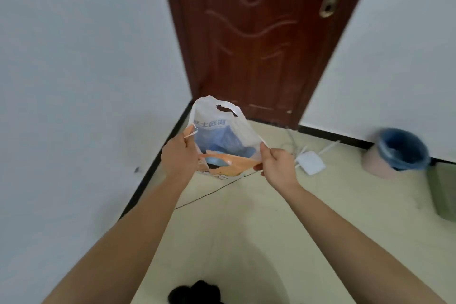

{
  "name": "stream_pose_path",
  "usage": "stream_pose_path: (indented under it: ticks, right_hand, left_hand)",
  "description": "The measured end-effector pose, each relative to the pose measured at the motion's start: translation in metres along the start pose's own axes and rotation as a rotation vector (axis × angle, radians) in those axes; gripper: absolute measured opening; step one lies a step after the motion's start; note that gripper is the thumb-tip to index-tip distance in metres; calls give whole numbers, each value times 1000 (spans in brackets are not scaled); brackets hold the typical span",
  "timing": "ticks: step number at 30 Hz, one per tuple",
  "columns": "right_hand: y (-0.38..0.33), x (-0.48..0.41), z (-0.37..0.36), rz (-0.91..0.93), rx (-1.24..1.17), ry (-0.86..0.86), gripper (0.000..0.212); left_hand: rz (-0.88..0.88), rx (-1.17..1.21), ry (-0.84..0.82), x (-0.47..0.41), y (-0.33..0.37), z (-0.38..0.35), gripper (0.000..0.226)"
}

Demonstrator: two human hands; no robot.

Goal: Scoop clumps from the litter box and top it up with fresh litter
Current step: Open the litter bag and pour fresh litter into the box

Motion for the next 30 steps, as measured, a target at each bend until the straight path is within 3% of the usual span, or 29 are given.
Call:
stream_pose_path:
  ticks: [7, 11, 14, 20, 23, 30]
  right_hand:
    - [97, -29, 255, -90, -27, 248, 55]
    - [154, -36, 382, -179, -78, 426, 54]
    - [202, -41, 459, -266, -65, 563, 53]
    - [304, -56, 567, -544, -146, 832, 55]
    - [344, -56, 610, -699, -211, 971, 57]
    - [419, -33, 686, -922, -278, 1209, 56]
  left_hand:
    - [-289, 13, -70, 81, 229, -157, 50]
    - [-438, 33, -210, 140, 340, -251, 52]
    - [-504, 44, -370, 182, 403, -326, 65]
    - [-612, 25, -777, 264, 510, -478, 82]
    - [-703, -13, -944, 306, 568, -532, 78]
    - [-1021, -110, -1150, 408, 674, -617, 73]
Point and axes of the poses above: each hand's wrist, its own x-axis away from the middle knuckle, its own z-axis out of the back of the hand, y = z × x, the point moved 4 cm from there along -x, towards the middle knuckle, and after that the axes turned 4 degrees about y, right-handed, at the moved point
